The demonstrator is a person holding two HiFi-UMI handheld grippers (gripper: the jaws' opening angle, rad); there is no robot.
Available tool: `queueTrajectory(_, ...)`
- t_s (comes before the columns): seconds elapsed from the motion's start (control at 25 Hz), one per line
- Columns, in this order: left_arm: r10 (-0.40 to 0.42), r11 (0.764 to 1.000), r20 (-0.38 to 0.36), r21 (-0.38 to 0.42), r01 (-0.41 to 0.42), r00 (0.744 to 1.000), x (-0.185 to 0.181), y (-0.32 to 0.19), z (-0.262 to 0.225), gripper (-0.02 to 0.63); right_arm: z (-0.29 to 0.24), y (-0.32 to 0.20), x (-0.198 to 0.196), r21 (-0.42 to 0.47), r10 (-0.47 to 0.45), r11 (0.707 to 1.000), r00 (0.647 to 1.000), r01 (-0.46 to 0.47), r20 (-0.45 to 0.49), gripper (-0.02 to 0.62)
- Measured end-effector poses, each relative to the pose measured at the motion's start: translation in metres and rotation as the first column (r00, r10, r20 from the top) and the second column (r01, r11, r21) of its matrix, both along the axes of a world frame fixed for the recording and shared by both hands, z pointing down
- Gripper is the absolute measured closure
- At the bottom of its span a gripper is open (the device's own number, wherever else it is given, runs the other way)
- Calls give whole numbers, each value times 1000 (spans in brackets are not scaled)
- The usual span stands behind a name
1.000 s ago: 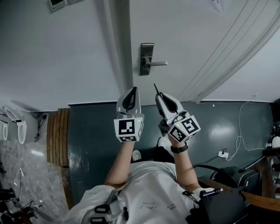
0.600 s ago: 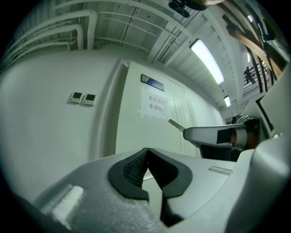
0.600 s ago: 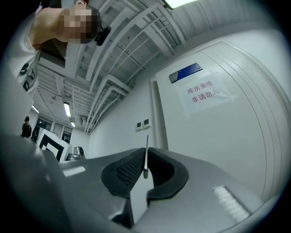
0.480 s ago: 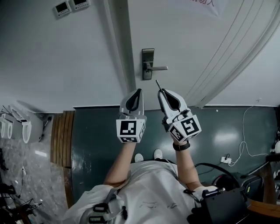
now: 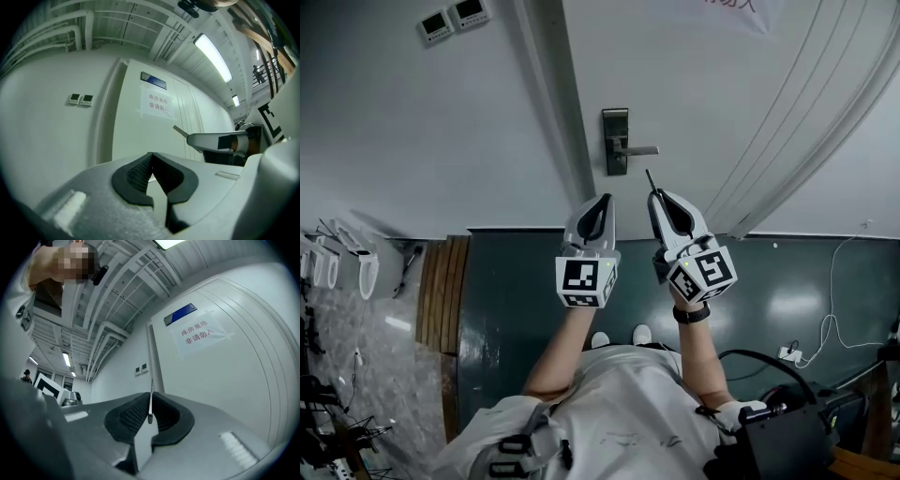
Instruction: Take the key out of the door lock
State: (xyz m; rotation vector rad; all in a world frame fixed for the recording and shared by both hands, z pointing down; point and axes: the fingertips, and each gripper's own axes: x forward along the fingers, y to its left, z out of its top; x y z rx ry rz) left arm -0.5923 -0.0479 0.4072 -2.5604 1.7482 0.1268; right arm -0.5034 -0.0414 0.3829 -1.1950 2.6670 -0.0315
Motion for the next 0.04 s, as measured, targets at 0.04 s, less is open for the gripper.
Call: queueTrajectory(0.04, -5, 1000, -5, -4, 5, 1000, 3, -1, 1, 606, 2, -3, 5, -10, 2, 1000, 1000, -2, 1, 571)
